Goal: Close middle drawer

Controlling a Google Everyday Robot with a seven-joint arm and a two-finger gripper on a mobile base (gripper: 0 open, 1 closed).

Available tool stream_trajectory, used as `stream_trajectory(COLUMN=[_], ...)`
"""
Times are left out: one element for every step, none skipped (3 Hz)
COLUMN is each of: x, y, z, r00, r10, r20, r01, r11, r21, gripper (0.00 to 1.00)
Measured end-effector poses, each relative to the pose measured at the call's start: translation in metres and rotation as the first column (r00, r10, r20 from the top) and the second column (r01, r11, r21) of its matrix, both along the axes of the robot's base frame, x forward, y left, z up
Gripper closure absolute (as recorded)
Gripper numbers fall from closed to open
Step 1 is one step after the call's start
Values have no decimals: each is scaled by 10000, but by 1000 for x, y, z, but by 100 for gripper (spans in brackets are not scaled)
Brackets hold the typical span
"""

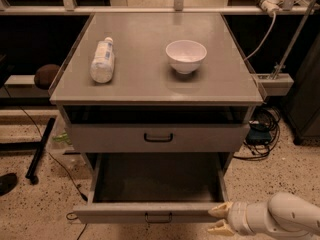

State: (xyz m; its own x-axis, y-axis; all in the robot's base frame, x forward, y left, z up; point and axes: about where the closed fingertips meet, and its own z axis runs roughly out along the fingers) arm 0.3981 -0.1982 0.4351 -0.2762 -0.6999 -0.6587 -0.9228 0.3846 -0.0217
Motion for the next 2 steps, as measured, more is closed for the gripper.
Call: stream_trajectory(x=[35,35], y=[11,11], z=[2,2], r00=[9986,9987], r10=[358,354], r20=[378,377], r01=[-363,-358], r11=[9993,9993], r21=[105,107], gripper=[0,0])
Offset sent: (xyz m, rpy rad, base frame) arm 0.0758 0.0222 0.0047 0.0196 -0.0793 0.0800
